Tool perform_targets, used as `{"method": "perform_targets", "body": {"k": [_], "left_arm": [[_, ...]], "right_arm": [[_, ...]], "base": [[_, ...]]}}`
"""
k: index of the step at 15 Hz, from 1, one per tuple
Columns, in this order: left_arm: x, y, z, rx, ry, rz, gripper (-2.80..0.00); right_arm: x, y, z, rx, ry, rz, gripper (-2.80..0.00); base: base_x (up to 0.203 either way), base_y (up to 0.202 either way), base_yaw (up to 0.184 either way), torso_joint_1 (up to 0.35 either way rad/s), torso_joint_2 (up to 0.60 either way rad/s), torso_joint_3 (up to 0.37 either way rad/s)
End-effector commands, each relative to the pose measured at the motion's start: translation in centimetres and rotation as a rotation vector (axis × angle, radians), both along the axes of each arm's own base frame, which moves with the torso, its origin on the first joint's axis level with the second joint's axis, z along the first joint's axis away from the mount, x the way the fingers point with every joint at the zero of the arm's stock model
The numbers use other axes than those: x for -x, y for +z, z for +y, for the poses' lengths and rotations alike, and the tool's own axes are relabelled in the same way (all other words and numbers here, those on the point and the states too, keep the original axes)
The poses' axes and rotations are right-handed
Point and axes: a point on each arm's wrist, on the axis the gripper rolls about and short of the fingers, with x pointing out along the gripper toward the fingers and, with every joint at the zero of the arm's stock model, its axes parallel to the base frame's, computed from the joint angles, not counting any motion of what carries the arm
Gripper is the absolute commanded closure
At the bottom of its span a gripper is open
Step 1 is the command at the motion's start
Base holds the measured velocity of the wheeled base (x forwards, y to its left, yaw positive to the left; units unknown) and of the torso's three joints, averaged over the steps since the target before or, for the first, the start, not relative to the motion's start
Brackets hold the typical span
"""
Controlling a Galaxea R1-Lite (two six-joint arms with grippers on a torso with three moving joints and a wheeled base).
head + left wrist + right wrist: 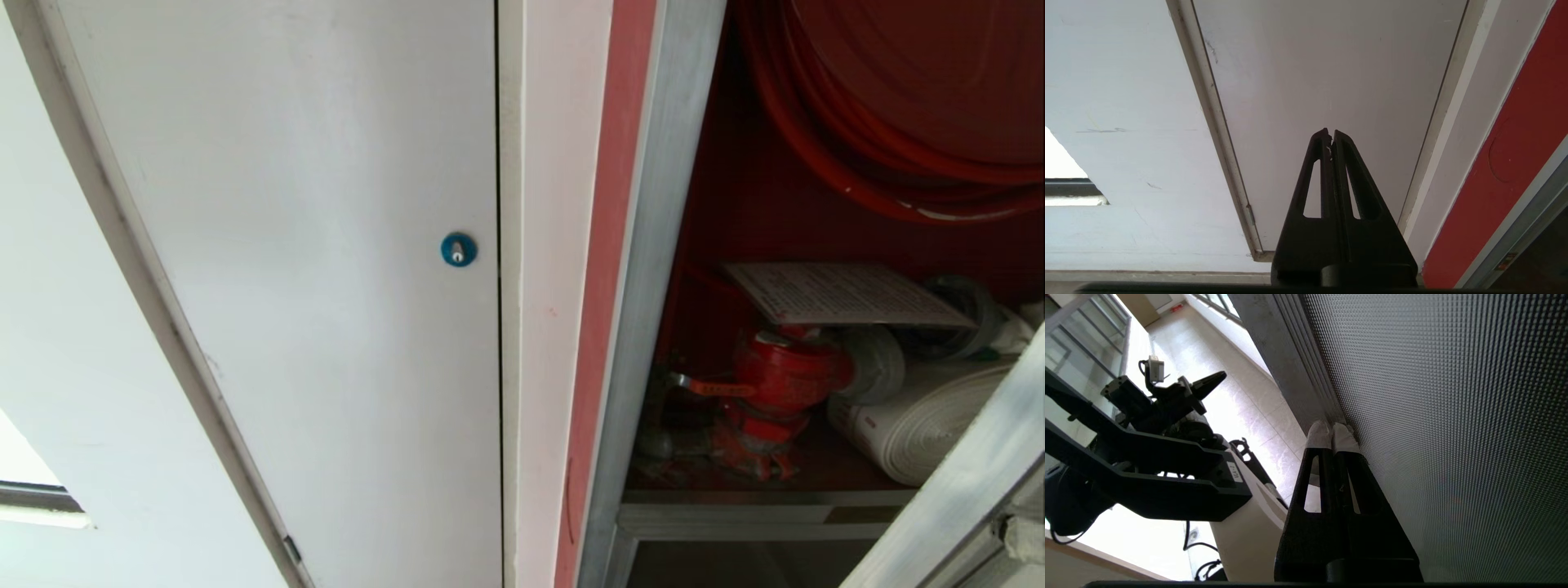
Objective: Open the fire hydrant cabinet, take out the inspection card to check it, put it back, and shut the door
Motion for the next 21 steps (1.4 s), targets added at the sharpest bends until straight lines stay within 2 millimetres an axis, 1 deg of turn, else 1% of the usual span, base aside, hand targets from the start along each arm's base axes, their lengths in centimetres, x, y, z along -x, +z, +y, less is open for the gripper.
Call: {"method": "perform_targets", "body": {"k": [1,2,5,10,13,16,18,21], "left_arm": [[-0.1,-0.4,0.0,0.0,0.0,0.015,0.0],[-0.1,-0.4,0.0,0.0,0.0,0.015,0.0],[-0.1,-0.4,0.0,-0.001,0.0,0.014,0.0],[-0.1,-0.4,0.0,0.0,0.0,0.015,0.0],[-0.1,-0.4,0.0,-0.001,0.0,0.015,0.0],[-0.1,-0.4,0.0,0.0,0.0,0.014,0.0],[-0.1,-0.4,0.0,0.0,0.0,0.015,0.0],[-0.1,-0.4,0.0,0.0,0.0,0.015,0.0]], "right_arm": [[-2.0,0.0,0.1,0.0,0.007,0.045,0.0],[-2.5,0.1,0.1,0.0,0.005,0.045,0.0],[-5.3,-0.1,0.6,0.016,-0.017,0.065,0.0],[-8.1,0.1,3.4,0.06,-0.043,0.05,0.0],[-9.3,0.3,3.9,0.089,-0.07,0.034,0.0],[-10.0,-0.2,4.4,0.129,-0.09,0.027,0.0],[-10.8,-0.5,5.1,0.159,-0.131,0.018,0.0],[-11.6,-0.4,5.4,0.159,-0.186,-0.014,0.0]], "base": [[0.0,0.0,0.0,0.0,0.0,0.0],[0.0,0.0,0.0,0.0,0.0,0.0],[0.0,0.0,0.0,0.0,0.0,0.0],[0.0,0.0,0.0,0.0,0.0,0.0],[0.0,0.0,0.0,0.0,0.0,0.0],[0.0,0.0,0.0,0.0,0.0,0.0],[0.0,0.0,0.0,0.0,0.0,0.0],[0.0,0.0,0.0,0.0,0.0,0.0]]}}
